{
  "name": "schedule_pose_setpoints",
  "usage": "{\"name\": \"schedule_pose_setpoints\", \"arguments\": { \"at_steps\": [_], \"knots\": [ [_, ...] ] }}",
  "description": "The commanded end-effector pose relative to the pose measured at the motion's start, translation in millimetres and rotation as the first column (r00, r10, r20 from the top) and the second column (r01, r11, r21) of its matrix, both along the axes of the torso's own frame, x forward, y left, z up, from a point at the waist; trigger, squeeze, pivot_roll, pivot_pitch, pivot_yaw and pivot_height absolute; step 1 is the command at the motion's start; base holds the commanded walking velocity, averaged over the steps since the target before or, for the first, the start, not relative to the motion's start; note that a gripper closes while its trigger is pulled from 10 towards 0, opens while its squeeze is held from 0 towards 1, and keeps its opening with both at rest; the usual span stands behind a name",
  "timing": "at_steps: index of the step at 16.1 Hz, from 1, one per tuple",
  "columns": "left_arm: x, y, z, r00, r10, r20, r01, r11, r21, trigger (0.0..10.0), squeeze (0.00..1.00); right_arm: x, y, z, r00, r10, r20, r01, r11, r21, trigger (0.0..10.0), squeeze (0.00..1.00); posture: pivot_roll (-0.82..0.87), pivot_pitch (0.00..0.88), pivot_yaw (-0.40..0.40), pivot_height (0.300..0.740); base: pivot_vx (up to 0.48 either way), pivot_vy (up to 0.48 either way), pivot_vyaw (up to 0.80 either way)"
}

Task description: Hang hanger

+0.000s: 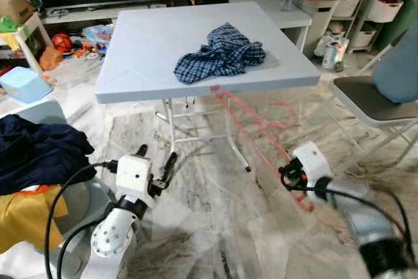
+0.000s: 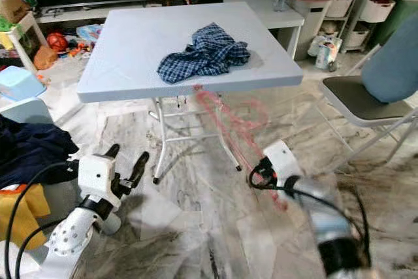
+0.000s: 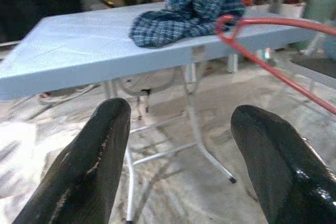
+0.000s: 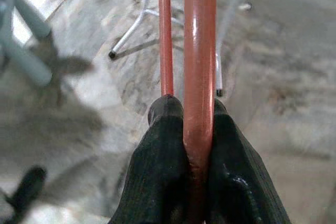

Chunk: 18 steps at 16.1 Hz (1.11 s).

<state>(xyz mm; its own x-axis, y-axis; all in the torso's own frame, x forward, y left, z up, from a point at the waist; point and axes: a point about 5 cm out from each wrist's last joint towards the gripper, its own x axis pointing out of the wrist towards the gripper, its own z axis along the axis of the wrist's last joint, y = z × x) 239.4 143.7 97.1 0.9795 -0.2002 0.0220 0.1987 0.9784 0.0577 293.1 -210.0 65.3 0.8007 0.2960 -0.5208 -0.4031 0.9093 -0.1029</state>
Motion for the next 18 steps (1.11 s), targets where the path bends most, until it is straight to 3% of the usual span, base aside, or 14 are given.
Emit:
{"name": "schedule_pose_setpoints", "arguments": {
  "at_steps": [1, 2, 4, 5, 7, 9, 10, 11, 15, 18],
  "knots": [
    [4.7, 8.6, 5, 0.996, 0.085, 0.016, -0.085, 0.996, 0.0, 10.0, 1.0, 3.4, -0.8, 16, 0.989, -0.13, 0.076, 0.126, 0.991, 0.051, 7.6, 0.0, -0.1, 0.0, -0.008, 0.74, 0.0, 0.0, 0.0],
    [6.0, 10.6, 4, 0.994, 0.109, 0.008, -0.109, 0.994, -0.01, 10.0, 1.0, 1.3, 1.1, 19, 0.977, -0.192, 0.089, 0.185, 0.979, 0.082, 10.0, 0.0, -0.11, 0.0, -0.009, 0.74, 0.0, 0.0, 0.0],
    [6.8, 11.2, 4, 0.991, 0.13, 0.008, -0.13, 0.991, -0.025, 10.0, 1.0, -2.9, 4.9, 24, 0.948, -0.296, 0.115, 0.282, 0.951, 0.124, 10.0, 0.0, -0.11, 0.0, -0.007, 0.74, 0.0, 0.0, 0.0],
    [7.9, 7.4, 3, 0.992, 0.127, -0.013, -0.128, 0.989, -0.075, 10.0, 1.0, -8.9, 9.4, 23, 0.906, -0.398, 0.146, 0.387, 0.917, 0.097, 10.0, 0.0, -0.11, 0.0, -0.01, 0.74, 0.0, 0.0, 0.0],
    [8.9, -1.2, 4, 0.995, 0.097, -0.03, -0.1, 0.988, -0.12, 10.0, 1.0, -16.9, 19.9, 22, 0.898, -0.415, 0.146, 0.396, 0.907, 0.143, 10.0, 0.0, -0.11, 0.0, -0.009, 0.74, 0.0, 0.0, 0.0],
    [10.2, -8.4, 4, 0.997, 0.061, -0.045, -0.067, 0.988, -0.14, 10.0, 1.0, -20.9, 24.4, 21, 0.895, -0.419, 0.154, 0.404, 0.907, 0.123, 10.0, 0.0, -0.11, 0.0, -0.002, 0.74, 0.0, 0.0, 0.0],
    [12.1, -12.2, 4, 0.997, 0.035, -0.063, -0.044, 0.987, -0.157, 10.0, 0.2, -20.0, 26.7, 20, 0.888, -0.442, 0.129, 0.427, 0.895, 0.127, 10.0, 0.0, -0.11, 0.0, 0.003, 0.74, 0.0, 0.0, 0.0],
    [13.7, -15.1, 4, 0.997, 0.012, -0.072, -0.025, 0.985, -0.171, 10.0, 0.0, -18.6, 26.6, 21, 0.883, -0.45, 0.131, 0.436, 0.891, 0.123, 10.0, 0.0, -0.11, 0.0, 0.004, 0.74, 0.0, 0.0, 0.0],
    [15.6, -21.9, 7, 0.995, -0.056, -0.078, 0.038, 0.977, -0.212, 10.0, 0.0, -18.1, 21.0, 17, 0.852, -0.516, 0.084, 0.508, 0.856, 0.097, 10.0, 0.0, -0.11, 0.0, 0.01, 0.74, 0.0, 0.0, -0.22],
    [16.2, -22.7, 4, 0.992, -0.06, -0.11, 0.034, 0.974, -0.222, 10.0, 0.0, -19.7, 19.0, 14, 0.834, -0.549, 0.047, 0.543, 0.833, 0.106, 10.0, 0.0, -0.11, 0.0, 0.013, 0.74, 0.0, 0.0, -0.8]
  ]
}}
